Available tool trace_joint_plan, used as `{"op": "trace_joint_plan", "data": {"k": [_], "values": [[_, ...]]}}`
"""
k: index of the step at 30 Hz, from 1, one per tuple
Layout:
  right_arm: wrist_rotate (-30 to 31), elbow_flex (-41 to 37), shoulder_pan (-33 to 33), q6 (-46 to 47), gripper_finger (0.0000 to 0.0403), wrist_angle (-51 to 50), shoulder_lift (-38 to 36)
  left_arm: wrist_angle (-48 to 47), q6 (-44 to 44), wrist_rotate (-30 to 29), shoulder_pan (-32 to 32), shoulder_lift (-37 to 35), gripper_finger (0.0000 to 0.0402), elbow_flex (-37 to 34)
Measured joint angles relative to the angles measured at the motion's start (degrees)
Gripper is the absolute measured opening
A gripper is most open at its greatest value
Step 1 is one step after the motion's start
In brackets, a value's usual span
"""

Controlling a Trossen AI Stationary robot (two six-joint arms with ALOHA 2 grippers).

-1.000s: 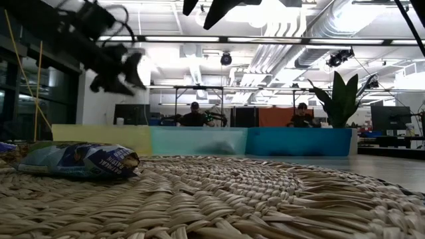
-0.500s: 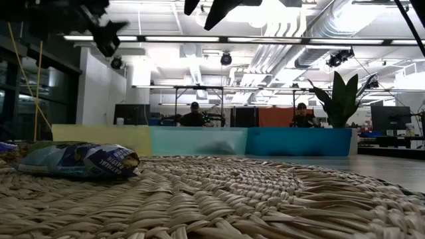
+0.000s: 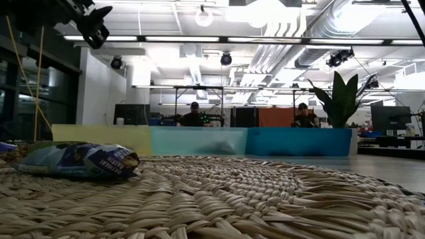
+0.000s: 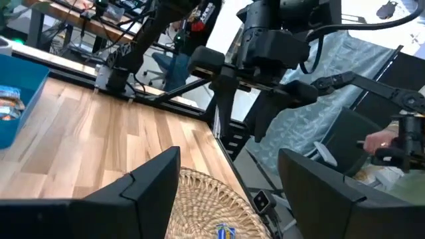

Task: Pick and place Granola Bars by type
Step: Put the blue granola bar into the yellow bin

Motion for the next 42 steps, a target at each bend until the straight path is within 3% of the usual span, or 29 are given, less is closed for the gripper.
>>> {"op": "trace_joint_plan", "data": {"k": [5, 12, 24, 33, 42], "values": [[-0.2, 0.0, 0.0, 2.5, 0.0218, 2.1, 2.2, -2.1, 0.0, 0.0, 0.0, -0.9, 0.0250, 0.0], [-5.1, 0.0, 0.3, 2.9, 0.0214, 11.4, 8.1, -5.8, 1.1, 1.3, 0.0, -1.3, 0.0250, 0.0], [-8.5, 0.0, 0.1, 0.0, 0.0200, 12.4, 9.8, -22.9, 10.0, 3.7, 0.0, -1.3, 0.0250, 0.0], [-13.0, 0.0, -0.4, -4.1, 0.0200, 11.2, 15.2, -22.7, 10.4, 2.2, -0.1, -1.7, 0.0250, 0.0], [-14.1, 0.0, -0.4, -1.6, 0.0201, 10.6, 19.3, -22.8, 10.4, -1.1, -0.1, -2.3, 0.0250, 0.0]]}}
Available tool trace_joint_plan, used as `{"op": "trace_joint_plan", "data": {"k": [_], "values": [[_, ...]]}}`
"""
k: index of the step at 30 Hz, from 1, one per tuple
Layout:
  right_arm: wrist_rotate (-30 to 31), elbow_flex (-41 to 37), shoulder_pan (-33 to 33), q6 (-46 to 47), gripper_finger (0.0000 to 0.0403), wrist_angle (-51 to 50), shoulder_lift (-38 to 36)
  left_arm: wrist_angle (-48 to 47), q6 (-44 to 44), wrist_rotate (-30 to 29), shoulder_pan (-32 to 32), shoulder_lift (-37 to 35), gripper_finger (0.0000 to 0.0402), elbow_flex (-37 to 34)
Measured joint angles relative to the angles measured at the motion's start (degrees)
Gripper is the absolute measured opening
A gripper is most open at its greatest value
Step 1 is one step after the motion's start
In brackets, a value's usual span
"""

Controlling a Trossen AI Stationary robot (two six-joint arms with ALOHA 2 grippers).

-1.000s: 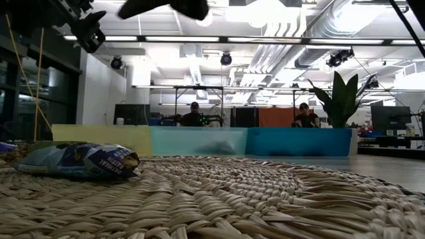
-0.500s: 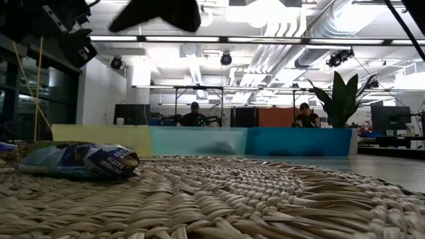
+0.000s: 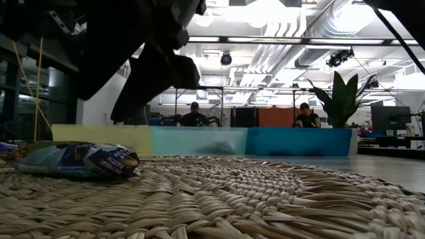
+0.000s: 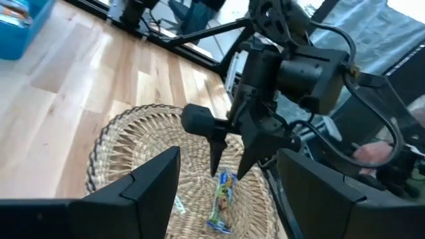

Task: Pick and place Granola Bars by type
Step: Put the blue granola bar into the yellow bin

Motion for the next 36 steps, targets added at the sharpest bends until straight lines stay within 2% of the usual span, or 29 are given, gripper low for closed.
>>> {"op": "trace_joint_plan", "data": {"k": [16, 26, 36], "values": [[2.6, 0.0, 2.4, 1.0, 0.0201, 3.9, 2.8, 0.1, 1.7, -4.5, 0.0, 0.0, 0.0250, 0.0], [7.8, 0.0, 3.8, 4.5, 0.0201, 3.3, 4.0, 0.6, 1.7, -4.9, 0.1, 0.0, 0.0250, 0.0], [11.1, 0.0, 5.6, 0.8, 0.0200, 5.7, 5.4, 0.5, 2.3, -6.1, 0.1, 0.0, 0.0250, 0.0]]}}
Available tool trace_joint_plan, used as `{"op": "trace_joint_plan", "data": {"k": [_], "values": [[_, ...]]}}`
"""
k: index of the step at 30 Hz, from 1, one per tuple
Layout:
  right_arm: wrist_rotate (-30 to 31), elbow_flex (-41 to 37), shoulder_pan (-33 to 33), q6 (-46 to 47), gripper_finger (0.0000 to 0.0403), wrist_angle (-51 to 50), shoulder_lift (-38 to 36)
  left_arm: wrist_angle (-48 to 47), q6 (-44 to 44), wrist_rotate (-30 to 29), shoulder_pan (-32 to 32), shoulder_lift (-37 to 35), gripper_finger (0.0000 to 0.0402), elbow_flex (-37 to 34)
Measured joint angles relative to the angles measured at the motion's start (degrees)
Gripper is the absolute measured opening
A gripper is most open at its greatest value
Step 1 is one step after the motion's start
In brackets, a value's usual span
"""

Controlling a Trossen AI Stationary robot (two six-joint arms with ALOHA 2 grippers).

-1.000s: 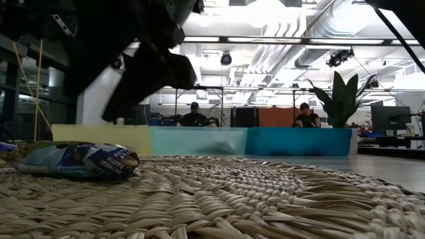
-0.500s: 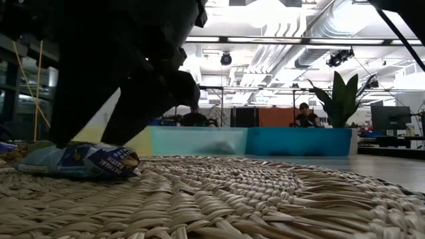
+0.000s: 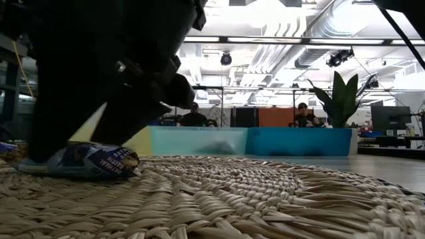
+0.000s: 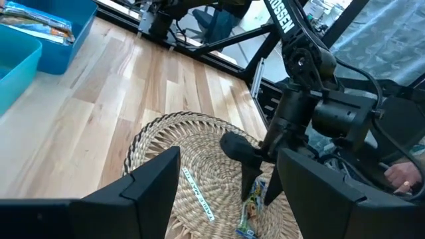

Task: Pick and place Granola Bars by type
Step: Put the blue granola bar into the yellow bin

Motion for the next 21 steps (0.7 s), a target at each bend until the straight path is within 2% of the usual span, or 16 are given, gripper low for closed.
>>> {"op": "trace_joint_plan", "data": {"k": [10, 21], "values": [[3.6, 0.2, 1.7, 1.0, 0.0195, 1.0, 1.7, 0.0, 0.5, -0.5, 0.0, 0.0, 0.0250, 0.0], [3.7, 0.2, 1.6, 1.2, 0.0132, 0.5, 2.0, 0.0, 0.5, -1.4, 0.0, 0.0, 0.0250, 0.0]]}}
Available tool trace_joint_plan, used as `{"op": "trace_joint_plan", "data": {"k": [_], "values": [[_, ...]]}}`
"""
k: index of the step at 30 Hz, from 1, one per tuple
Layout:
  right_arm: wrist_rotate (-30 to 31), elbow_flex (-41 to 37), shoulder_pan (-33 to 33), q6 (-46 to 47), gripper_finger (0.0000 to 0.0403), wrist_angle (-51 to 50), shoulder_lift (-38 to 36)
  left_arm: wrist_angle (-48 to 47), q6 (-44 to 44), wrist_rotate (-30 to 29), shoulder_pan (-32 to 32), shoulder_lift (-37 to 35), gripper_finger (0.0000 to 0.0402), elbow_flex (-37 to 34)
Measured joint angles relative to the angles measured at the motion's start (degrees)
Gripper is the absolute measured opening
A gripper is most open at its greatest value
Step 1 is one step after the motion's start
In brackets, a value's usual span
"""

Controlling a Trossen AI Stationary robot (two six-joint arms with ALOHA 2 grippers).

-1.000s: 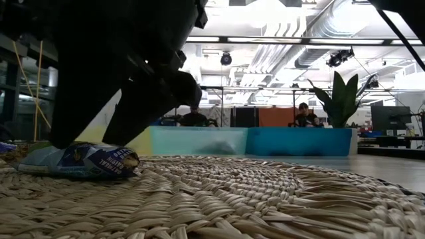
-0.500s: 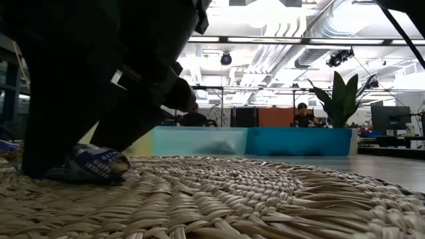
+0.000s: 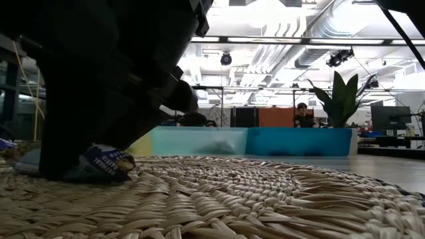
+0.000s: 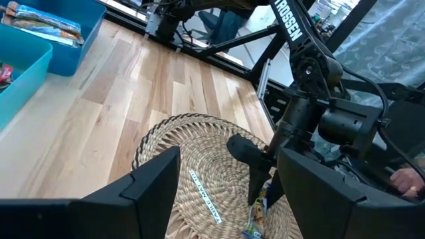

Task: Pick and place Granola Bars by type
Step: Put the blue granola bar into the yellow bin

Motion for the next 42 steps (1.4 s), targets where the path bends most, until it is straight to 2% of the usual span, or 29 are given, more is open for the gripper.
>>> {"op": "trace_joint_plan", "data": {"k": [19, 42], "values": [[-0.3, -0.2, 0.0, 1.1, 0.0057, 1.2, -0.2, 0.0, 0.0, -0.1, 0.0, 0.0, 0.0250, 0.0], [1.1, -0.3, -0.5, 1.4, 0.0035, 3.3, -1.6, 0.0, 0.0, 0.0, 0.0, 0.0, 0.0250, 0.0]]}}
